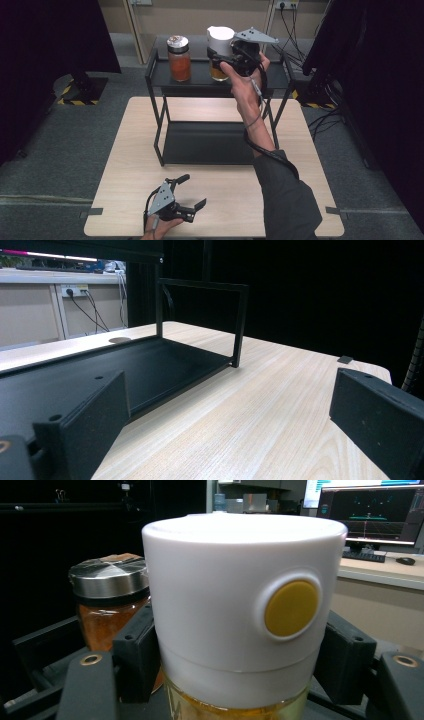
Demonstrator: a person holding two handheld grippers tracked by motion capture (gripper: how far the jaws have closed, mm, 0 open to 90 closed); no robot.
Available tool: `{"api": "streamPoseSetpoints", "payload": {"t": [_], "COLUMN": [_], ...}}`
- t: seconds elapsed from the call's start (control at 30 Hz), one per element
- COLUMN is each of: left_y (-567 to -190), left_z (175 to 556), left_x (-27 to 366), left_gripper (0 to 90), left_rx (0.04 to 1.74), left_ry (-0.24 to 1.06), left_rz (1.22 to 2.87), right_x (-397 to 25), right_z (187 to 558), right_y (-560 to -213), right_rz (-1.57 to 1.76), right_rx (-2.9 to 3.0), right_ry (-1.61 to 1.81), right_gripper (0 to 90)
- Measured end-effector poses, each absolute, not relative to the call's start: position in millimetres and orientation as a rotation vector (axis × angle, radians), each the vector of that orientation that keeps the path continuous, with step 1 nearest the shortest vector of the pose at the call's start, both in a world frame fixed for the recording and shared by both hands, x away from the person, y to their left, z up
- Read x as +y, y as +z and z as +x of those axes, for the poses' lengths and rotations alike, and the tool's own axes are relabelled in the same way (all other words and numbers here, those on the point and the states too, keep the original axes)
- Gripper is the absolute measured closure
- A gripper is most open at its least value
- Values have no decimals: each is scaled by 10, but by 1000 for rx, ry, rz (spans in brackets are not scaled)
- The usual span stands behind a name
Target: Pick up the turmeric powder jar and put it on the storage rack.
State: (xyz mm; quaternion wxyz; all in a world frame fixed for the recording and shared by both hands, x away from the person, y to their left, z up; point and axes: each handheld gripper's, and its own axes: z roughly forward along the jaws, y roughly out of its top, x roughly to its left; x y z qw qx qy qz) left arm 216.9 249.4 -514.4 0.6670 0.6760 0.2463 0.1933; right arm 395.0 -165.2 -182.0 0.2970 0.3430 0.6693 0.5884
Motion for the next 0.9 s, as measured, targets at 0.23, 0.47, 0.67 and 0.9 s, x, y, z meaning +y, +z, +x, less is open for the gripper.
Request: {"api": "streamPoseSetpoints", "payload": {"t": [0.23,0.47,0.67,0.9], "left_y": [-5143,-5143,-5144,-5144], "left_z": [2168,2166,2164,2163], "left_x": [2495,2496,2495,2495], "left_gripper": [20,20,20,20], "left_rx": [557,557,558,558], "left_ry": [438,438,439,439], "left_rz": [1526,1525,1524,1524], "right_x": [-1585,-1539,-1544,-1547], "right_z": [3998,4035,4048,4039], "right_y": [-1868,-1896,-1947,-1946], "right_rz": [913,911,908,908], "right_rx": [1776,1783,1767,1768], "right_ry": [1558,1542,1553,1548], "right_gripper": [307,307,306,235]}}
